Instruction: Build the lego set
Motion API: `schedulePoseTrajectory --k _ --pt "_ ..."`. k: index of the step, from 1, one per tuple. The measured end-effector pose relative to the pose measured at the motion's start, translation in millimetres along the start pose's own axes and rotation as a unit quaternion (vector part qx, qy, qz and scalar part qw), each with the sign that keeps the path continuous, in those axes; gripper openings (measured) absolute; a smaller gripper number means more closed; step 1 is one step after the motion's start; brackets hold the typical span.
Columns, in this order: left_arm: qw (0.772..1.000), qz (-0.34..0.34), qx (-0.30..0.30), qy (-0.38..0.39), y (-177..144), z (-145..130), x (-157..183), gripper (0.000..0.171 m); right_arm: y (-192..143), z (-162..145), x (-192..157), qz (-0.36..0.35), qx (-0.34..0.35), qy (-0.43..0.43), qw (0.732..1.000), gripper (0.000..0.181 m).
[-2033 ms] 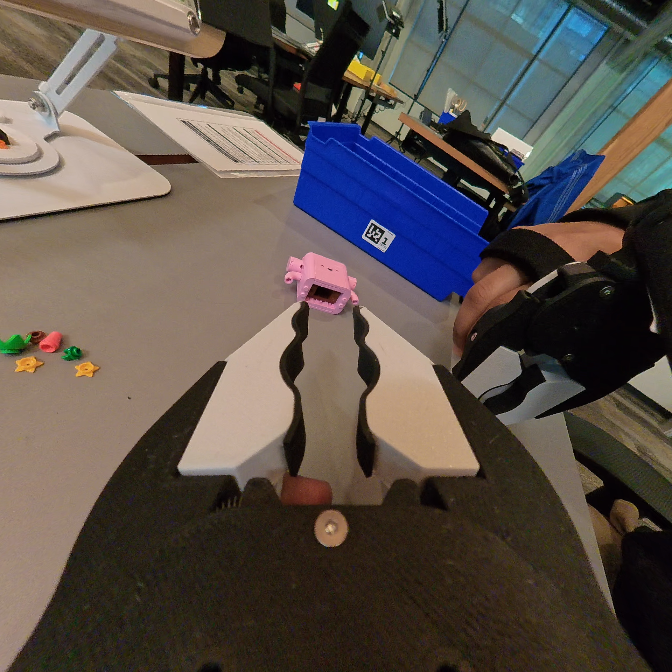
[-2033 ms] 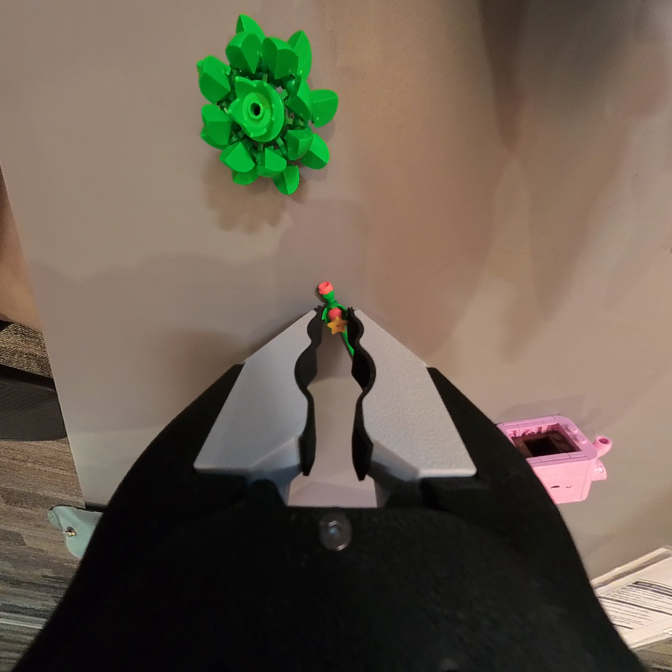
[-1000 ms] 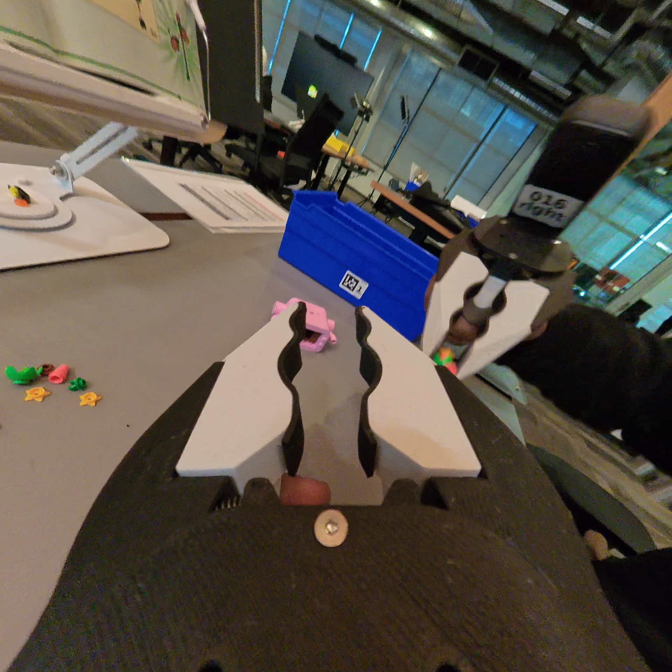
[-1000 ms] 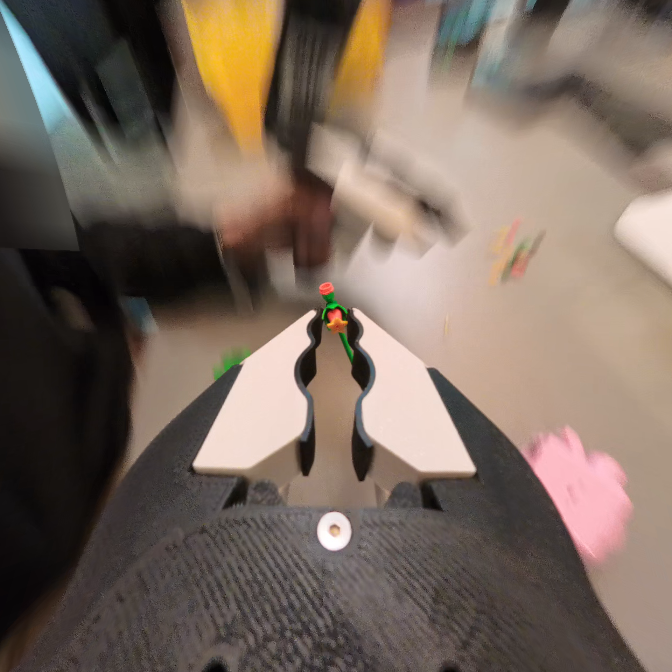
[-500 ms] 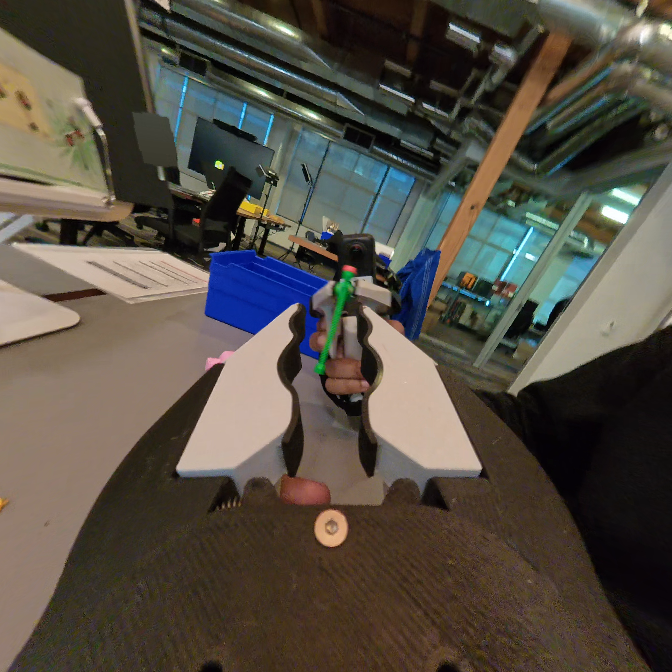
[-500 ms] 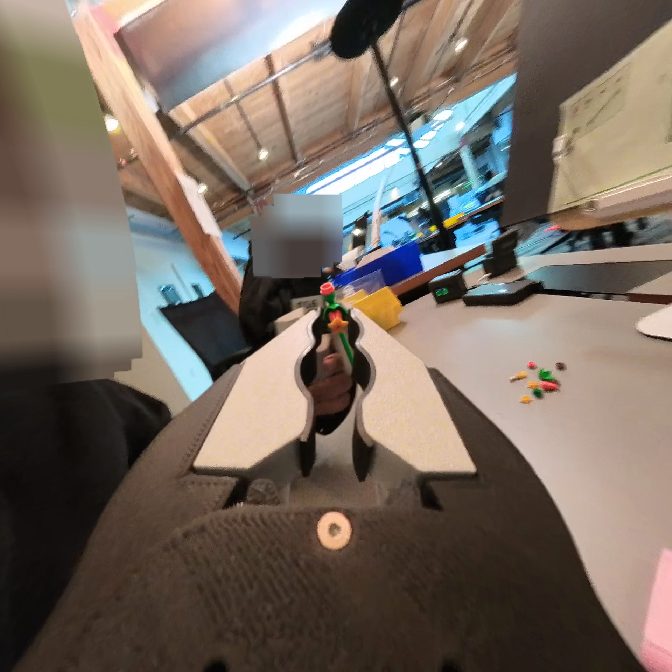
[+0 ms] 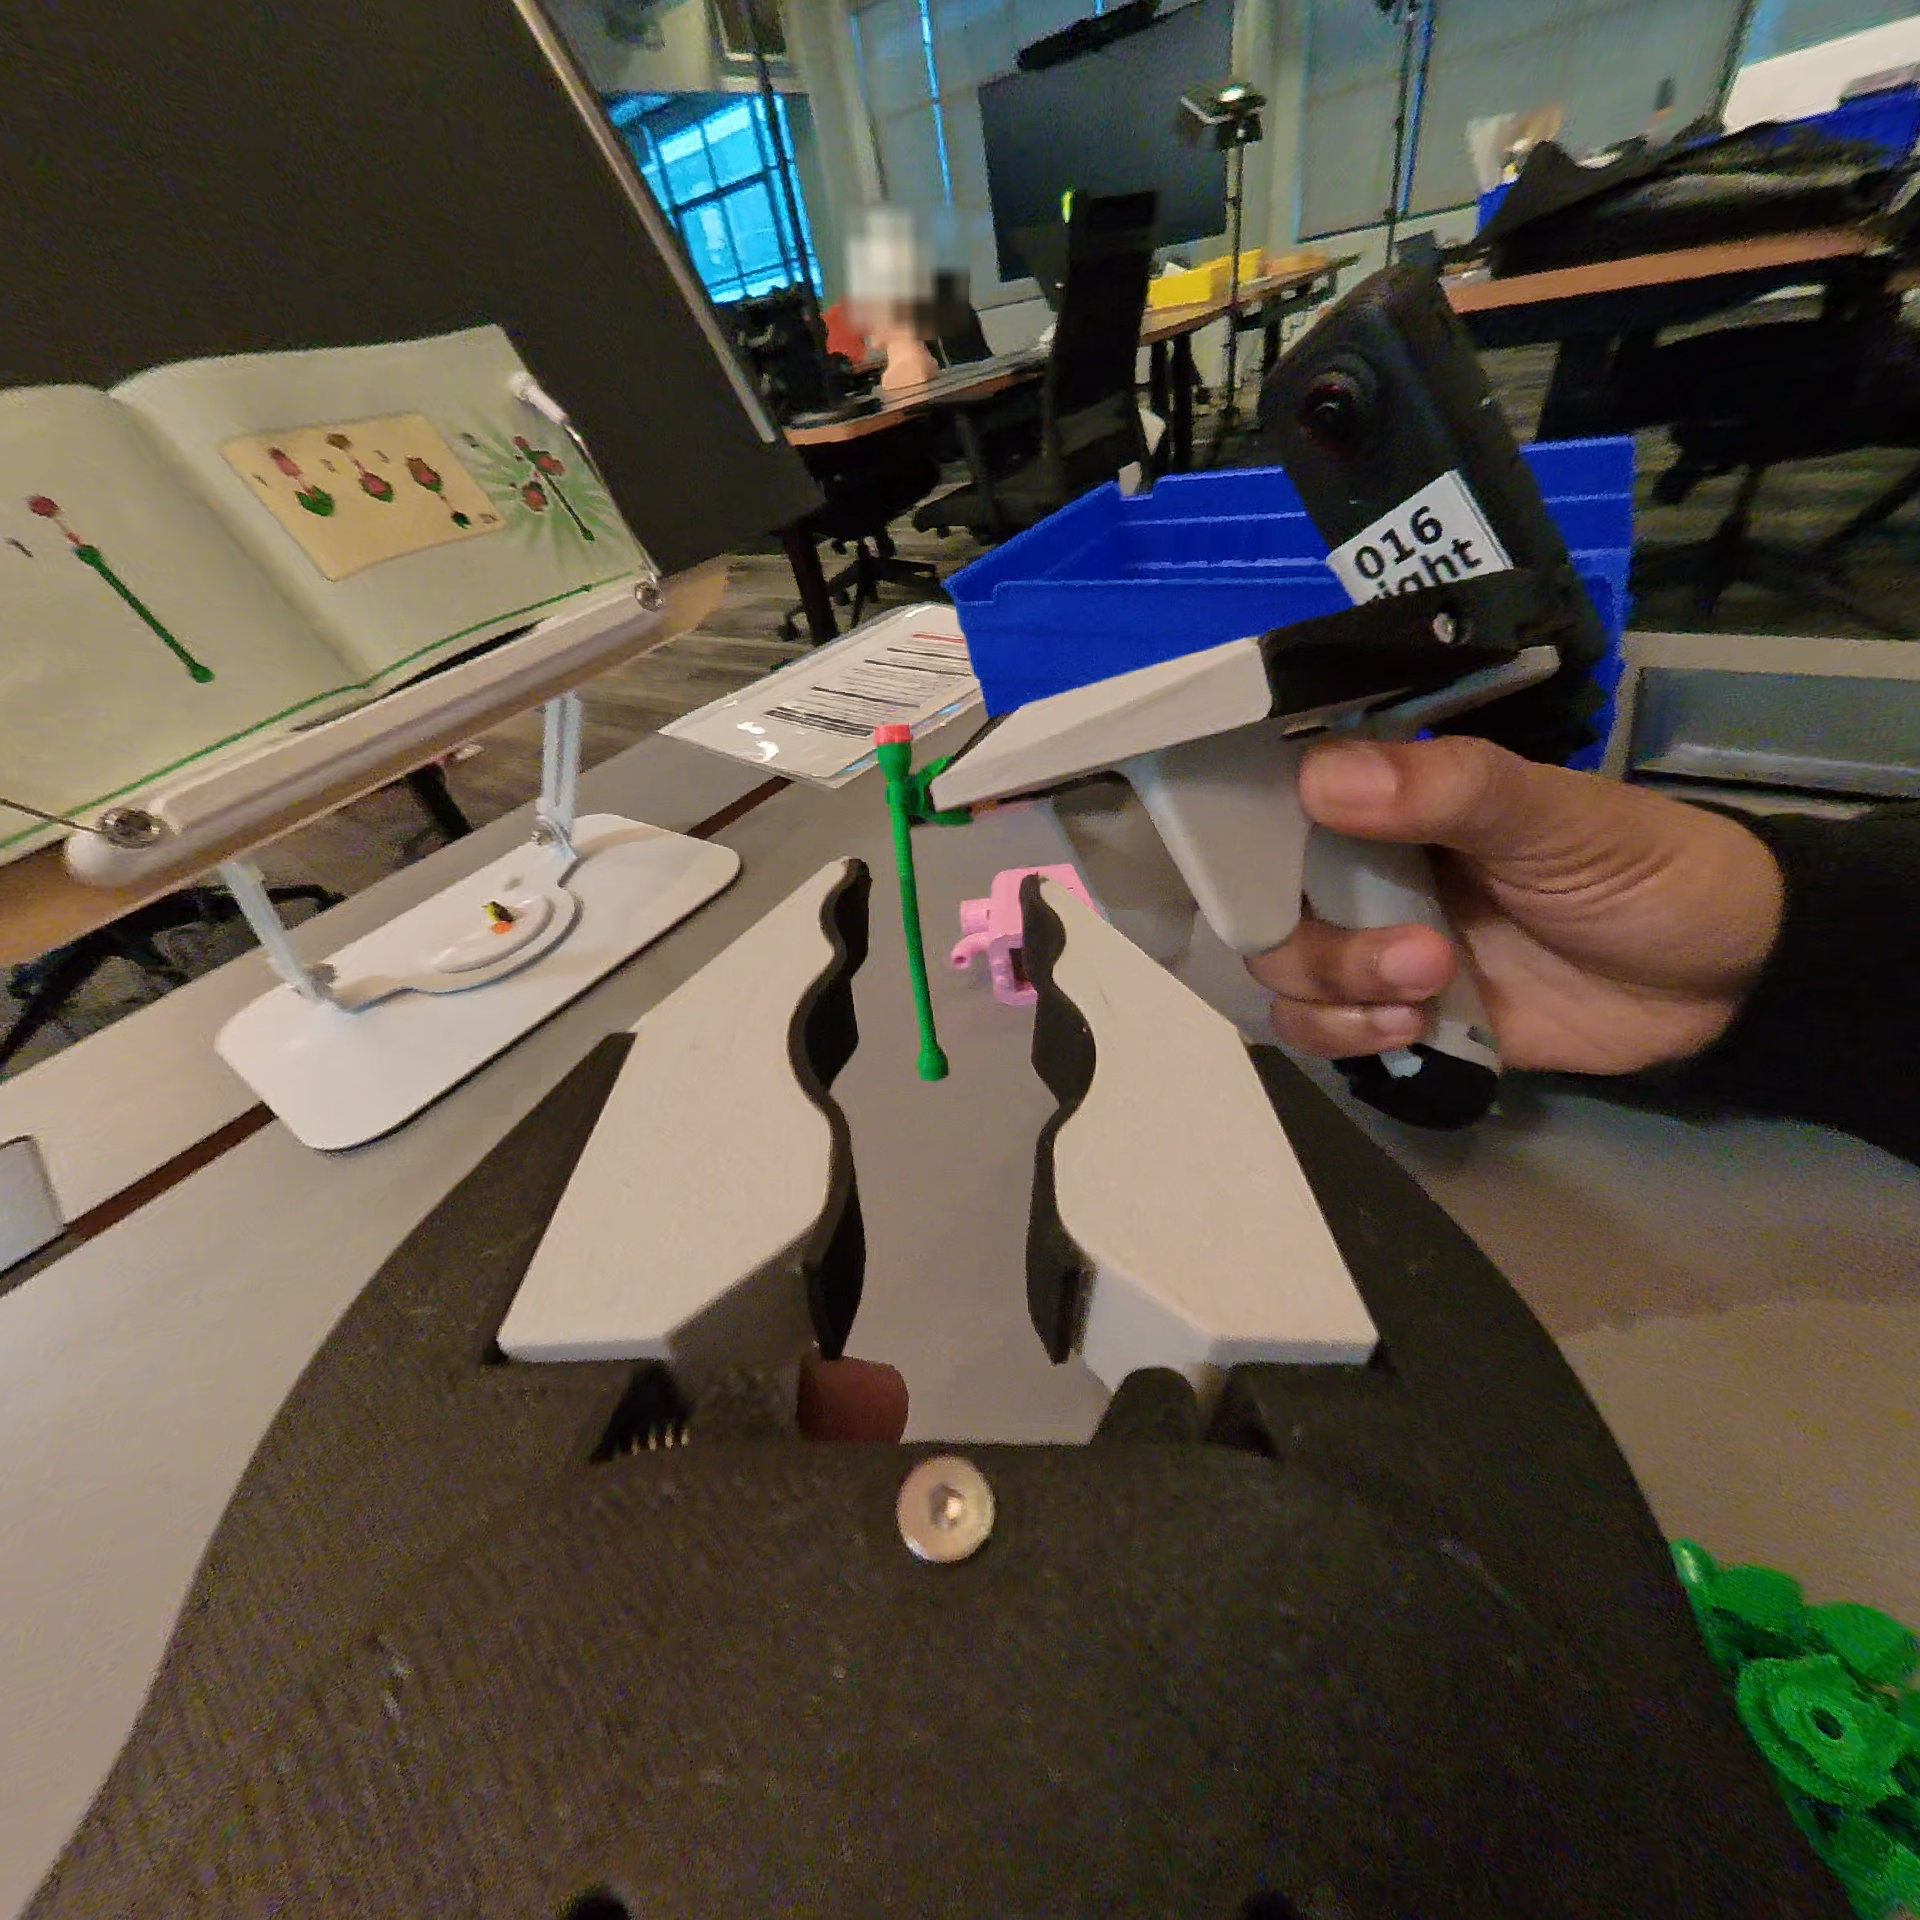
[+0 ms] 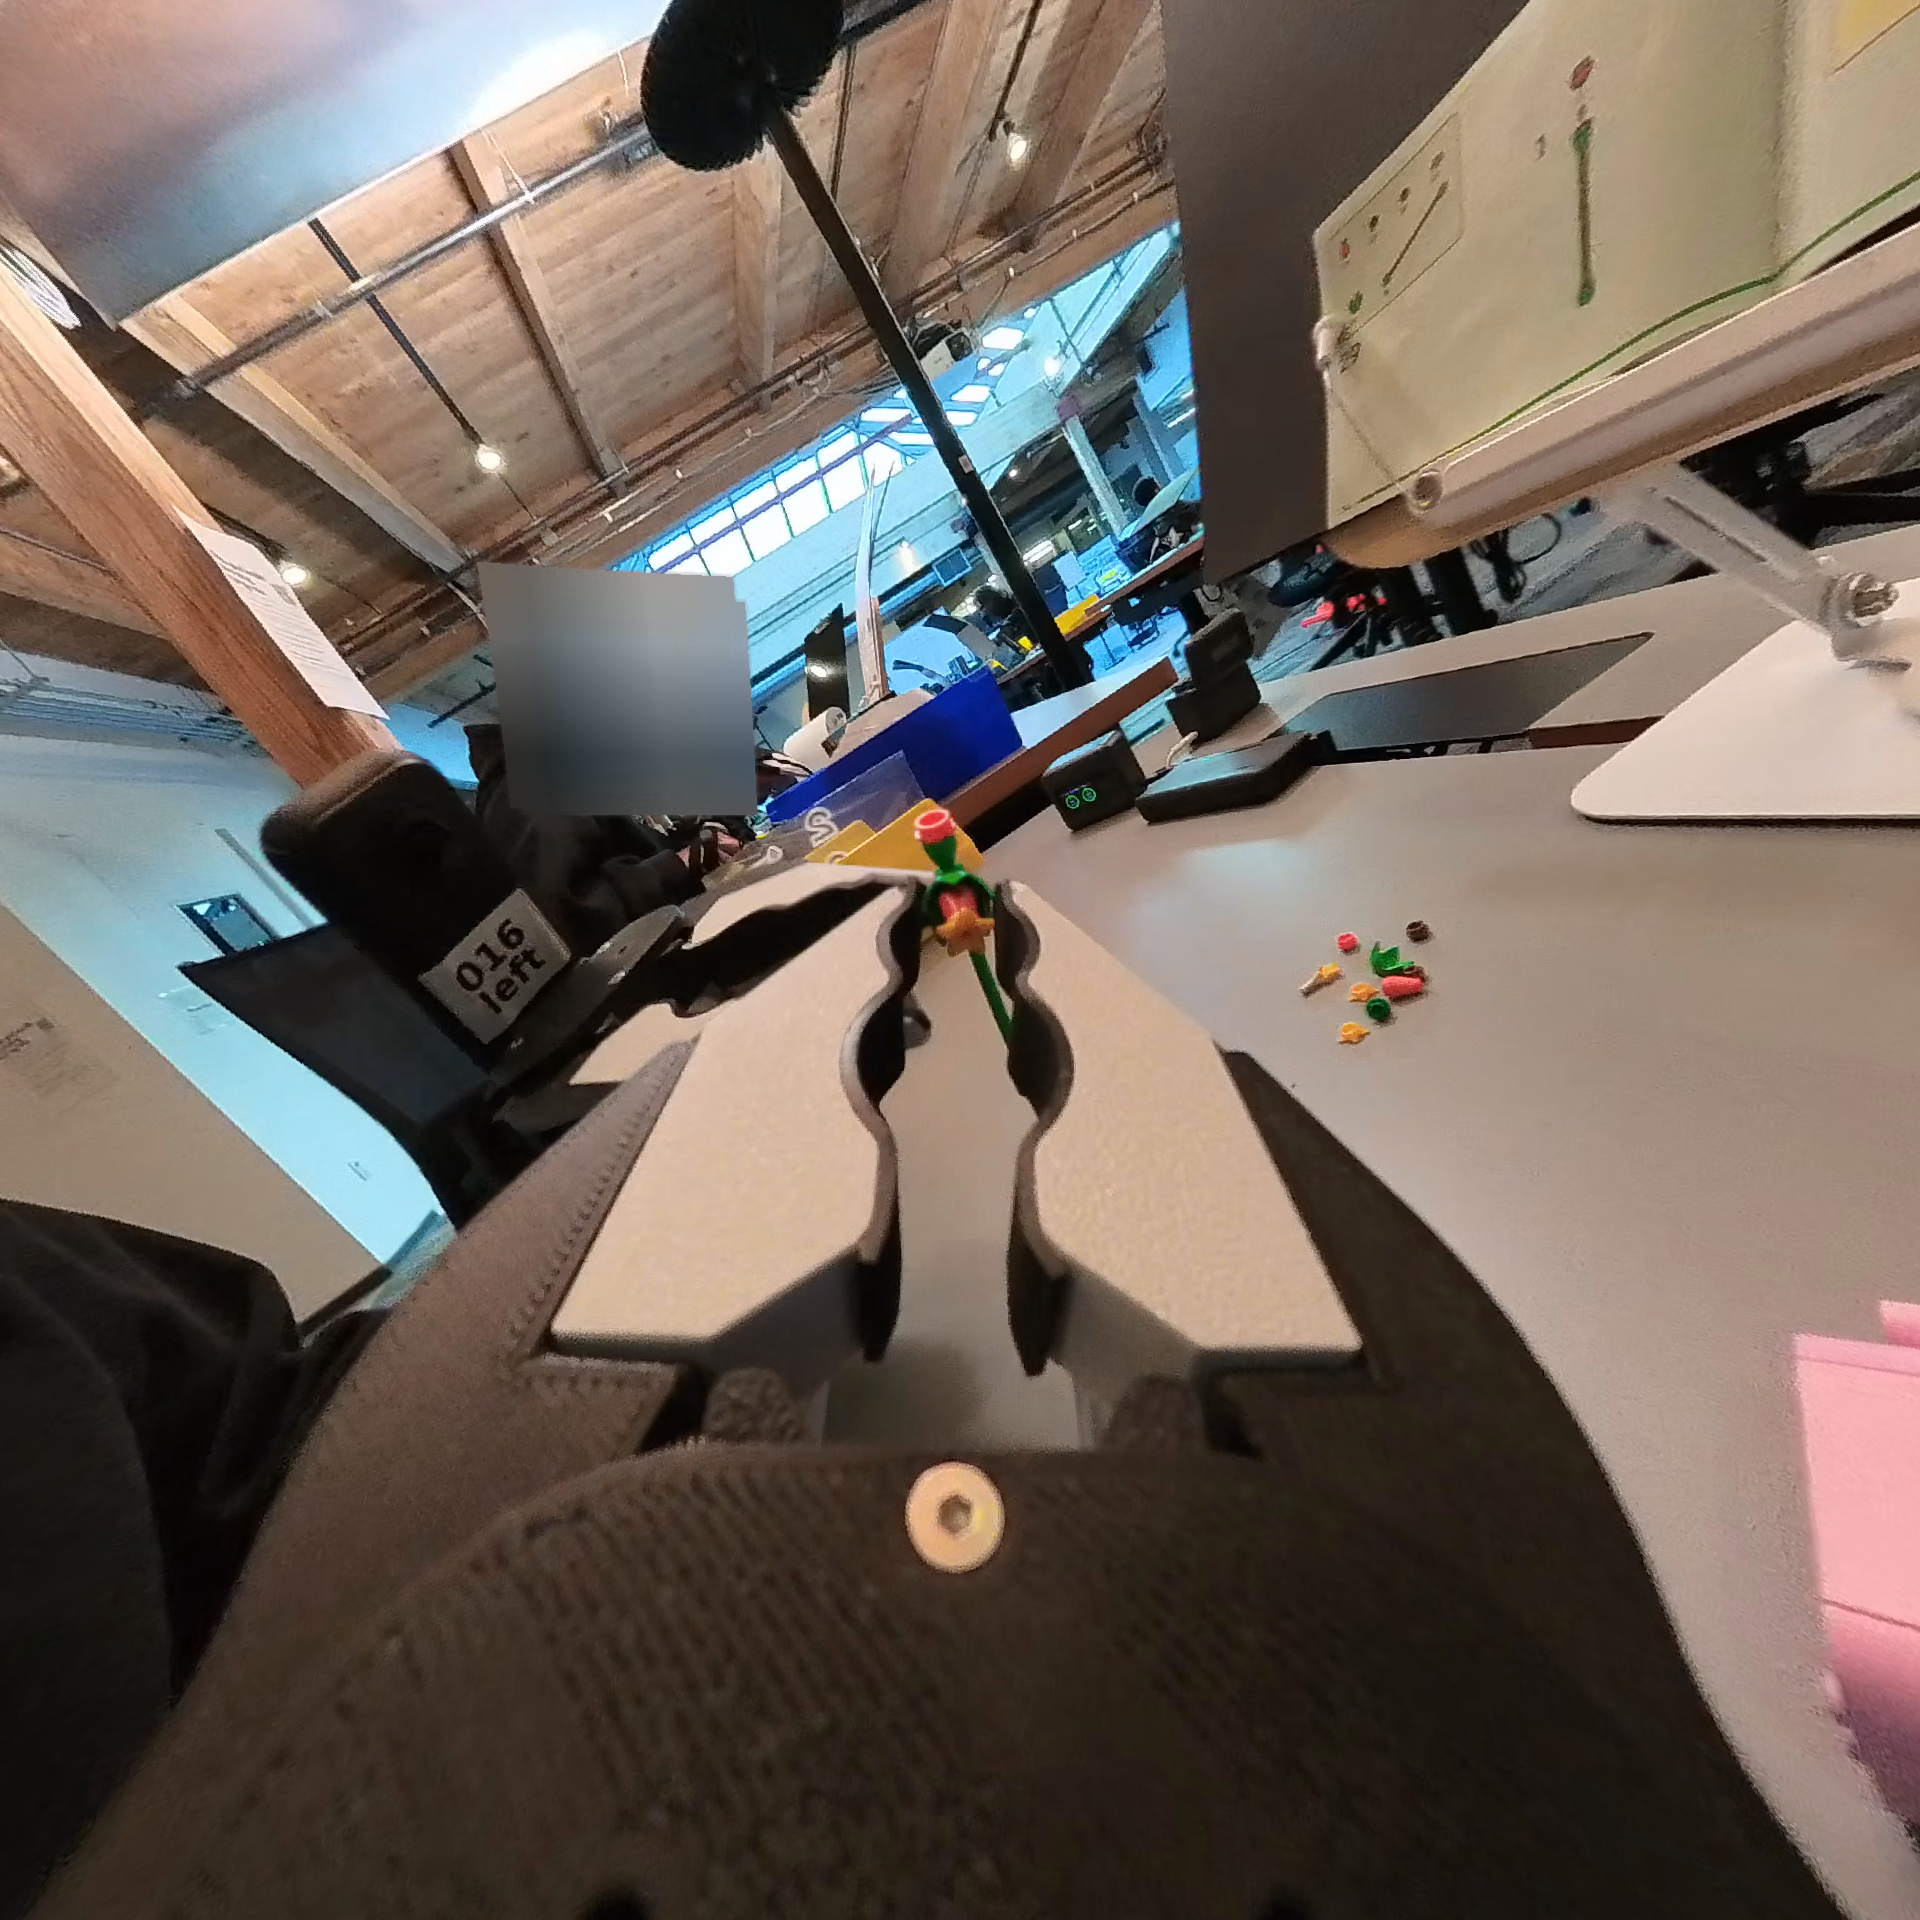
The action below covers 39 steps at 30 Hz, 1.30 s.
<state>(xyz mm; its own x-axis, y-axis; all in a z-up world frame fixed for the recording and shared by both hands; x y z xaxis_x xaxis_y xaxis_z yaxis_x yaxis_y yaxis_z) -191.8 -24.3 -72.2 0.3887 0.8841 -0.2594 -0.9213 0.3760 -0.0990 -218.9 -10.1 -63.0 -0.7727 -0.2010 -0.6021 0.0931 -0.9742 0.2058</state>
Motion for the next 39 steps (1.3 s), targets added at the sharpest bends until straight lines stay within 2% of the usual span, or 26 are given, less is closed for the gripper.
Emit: schedulePoseTrajectory --k 10,20,24,33,39 --pt "0.999 0.015 0.017 0.026 -4.0 7.3 0.5 0.026 6.0 -8.4 -4.2 -0.039 -0.022 -0.090 0.995 0.011" --pt "1.000 0.010 0.019 0.016 -3.1 6.5 0.7 0.023 5.2 -8.8 -3.2 -0.036 -0.024 -0.079 0.996 0.011" --pt "1.000 0.011 0.021 0.001 -3.4 5.6 -1.9 0.015 4.5 -8.8 -3.6 -0.034 -0.027 -0.078 0.996 0.011" --pt "1.000 0.006 0.025 -0.012 -2.9 5.4 -1.7 0.015 3.9 -8.6 -2.9 -0.029 -0.024 -0.063 0.997 0.011" --pt "0.999 -0.008 0.038 -0.029 -5.2 8.5 -2.3 0.020 0.2 -2.3 -2.8 -0.004 -0.003 -0.018 1.000 0.011"
Point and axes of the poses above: each gripper's, where its closed fingertips meet, y out along the fingers, z out of its top, x = y × z across the jaws, the point moved 2 cm from there along -y, back along the fingers, and after that the axes turned 5 degrees about y, right-handed, at the moved point
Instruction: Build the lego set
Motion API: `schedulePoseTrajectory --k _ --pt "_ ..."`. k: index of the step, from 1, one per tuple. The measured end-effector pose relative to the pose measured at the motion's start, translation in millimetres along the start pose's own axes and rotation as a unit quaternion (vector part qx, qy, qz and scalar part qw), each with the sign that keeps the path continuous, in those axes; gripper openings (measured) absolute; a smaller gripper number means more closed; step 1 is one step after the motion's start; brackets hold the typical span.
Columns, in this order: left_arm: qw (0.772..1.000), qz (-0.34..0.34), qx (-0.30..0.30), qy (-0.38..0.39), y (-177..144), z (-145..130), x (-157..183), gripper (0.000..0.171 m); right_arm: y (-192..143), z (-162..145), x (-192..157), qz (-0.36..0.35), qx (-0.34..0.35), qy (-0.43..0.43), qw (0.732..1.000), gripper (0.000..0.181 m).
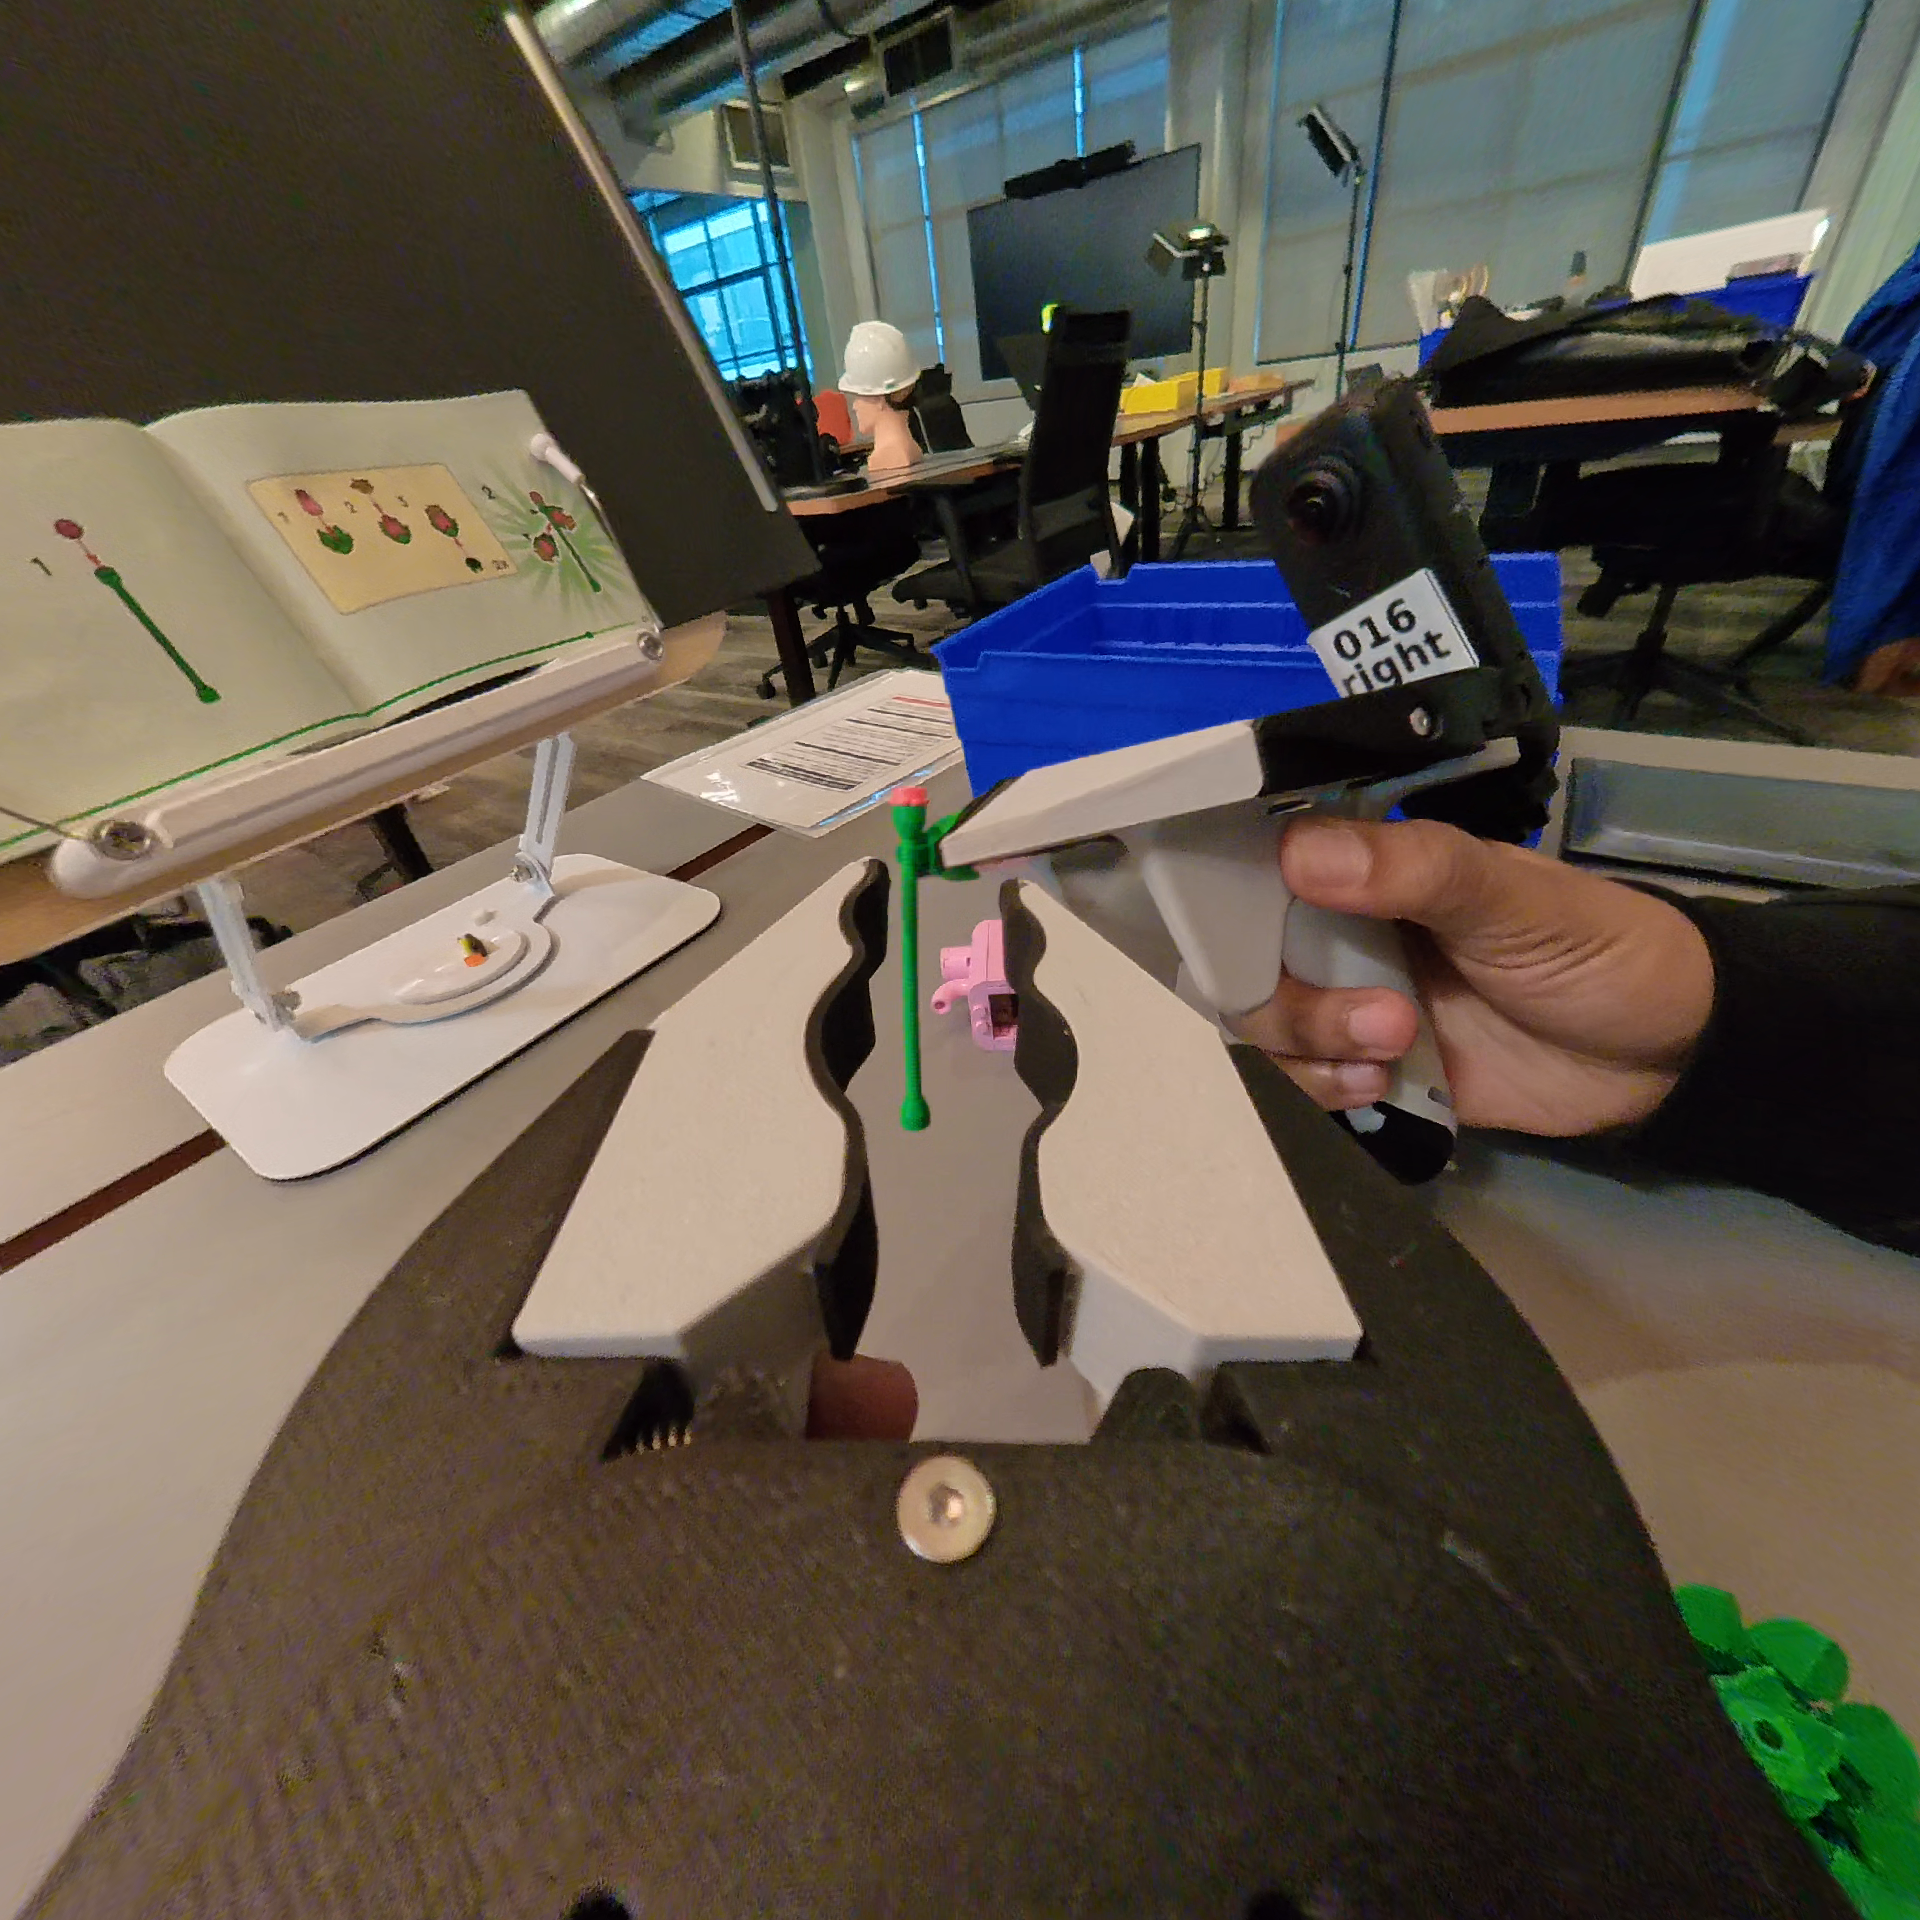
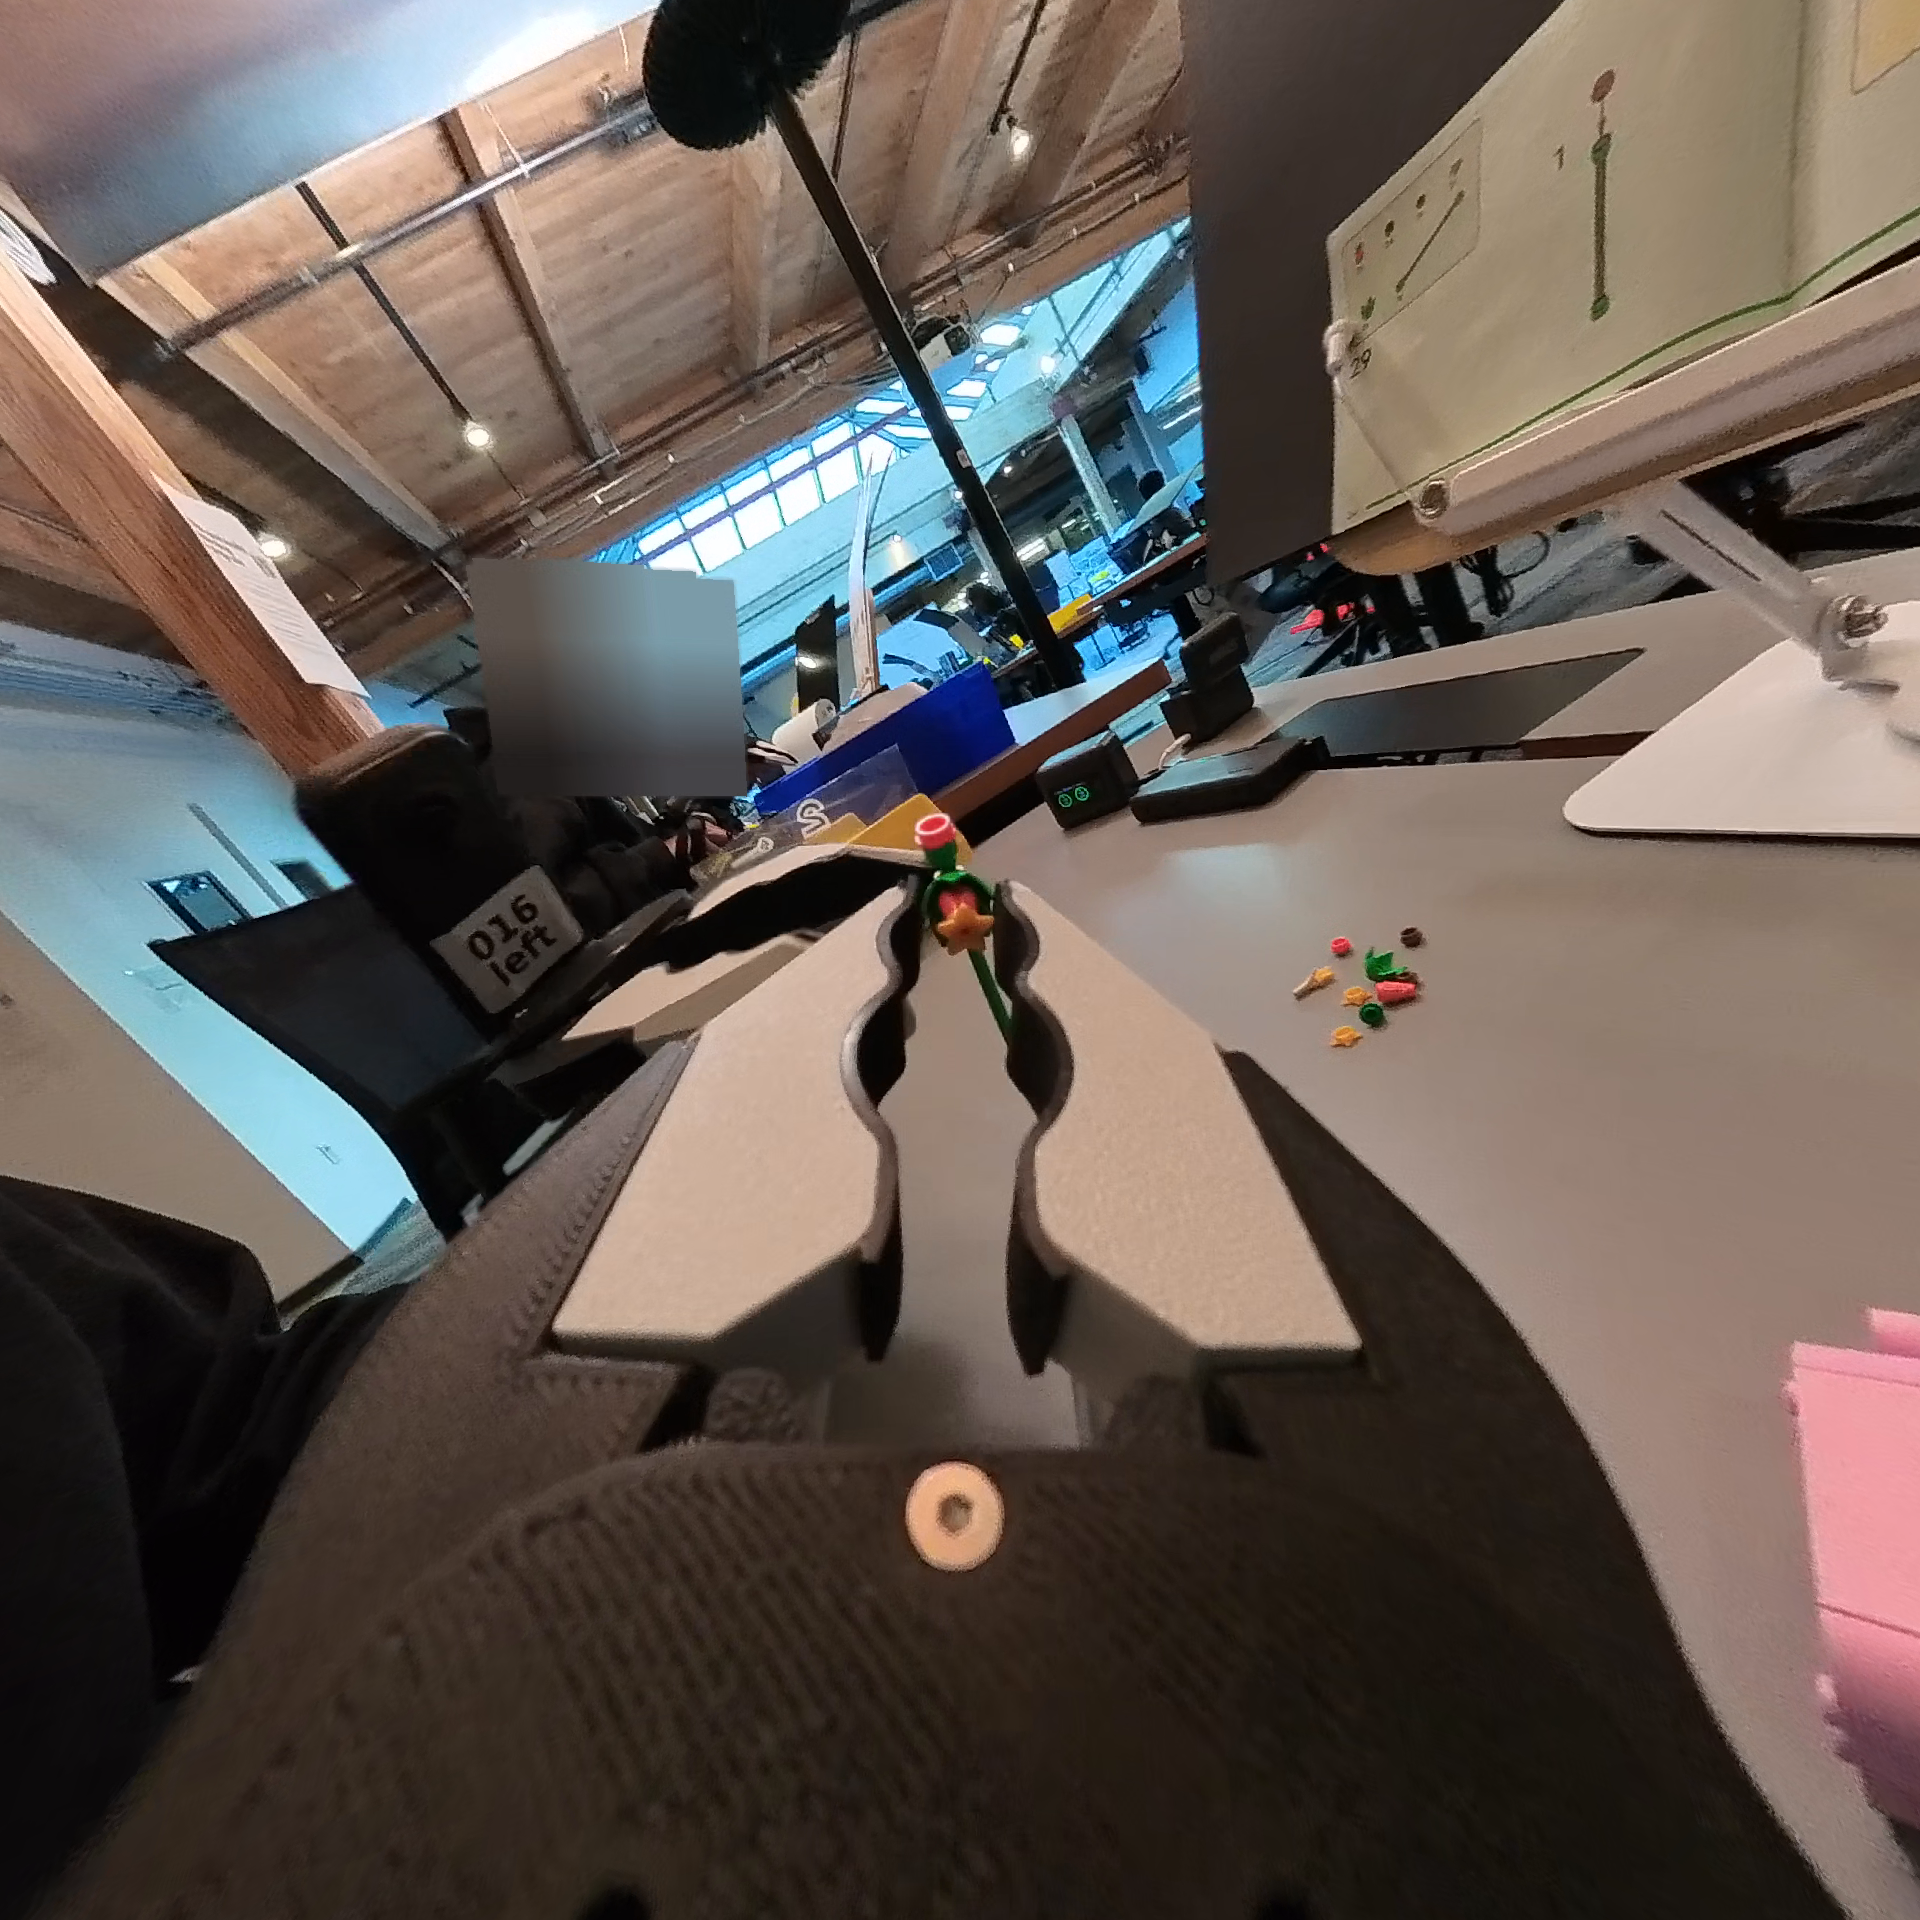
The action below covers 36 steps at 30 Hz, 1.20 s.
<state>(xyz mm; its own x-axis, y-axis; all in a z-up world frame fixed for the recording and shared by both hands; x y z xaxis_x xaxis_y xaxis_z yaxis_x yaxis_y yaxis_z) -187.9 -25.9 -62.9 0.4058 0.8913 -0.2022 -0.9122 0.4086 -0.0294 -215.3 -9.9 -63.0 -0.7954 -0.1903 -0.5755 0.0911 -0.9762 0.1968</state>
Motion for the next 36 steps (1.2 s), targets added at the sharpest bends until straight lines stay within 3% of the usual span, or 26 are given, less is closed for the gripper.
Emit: schedulePoseTrajectory --k 5,9,19,36 --pt "0.997 -0.027 0.010 -0.074 -1.0 -1.5 -5.7 0.016 0.8 -0.1 -4.7 0.027 0.004 0.027 0.999 0.011" --pt "0.992 -0.053 0.020 -0.113 -2.0 -0.9 -4.7 0.000 2.6 -0.9 -9.4 0.053 0.016 0.069 0.996 0.011" --pt "0.995 -0.044 0.014 -0.086 -1.4 0.9 -1.2 0.000 1.1 0.1 -10.2 0.076 0.050 0.135 0.987 0.011" --pt "0.995 -0.043 0.020 -0.089 -0.1 3.5 1.1 0.001 -0.3 2.9 -11.9 0.075 0.074 0.143 0.984 0.010"
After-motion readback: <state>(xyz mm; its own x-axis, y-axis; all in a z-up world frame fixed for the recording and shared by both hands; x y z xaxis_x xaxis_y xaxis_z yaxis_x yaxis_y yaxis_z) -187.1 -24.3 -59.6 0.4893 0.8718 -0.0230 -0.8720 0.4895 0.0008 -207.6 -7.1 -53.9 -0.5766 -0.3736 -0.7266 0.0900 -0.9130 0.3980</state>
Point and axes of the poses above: each gripper's, where its closed fingertips meet, y out along the fingers, z out of its top, x = y × z across the jaws, the point moved 2 cm from there along -y, back along the fingers, and after that the axes turned 5 degrees about y, right-handed, at the moved point
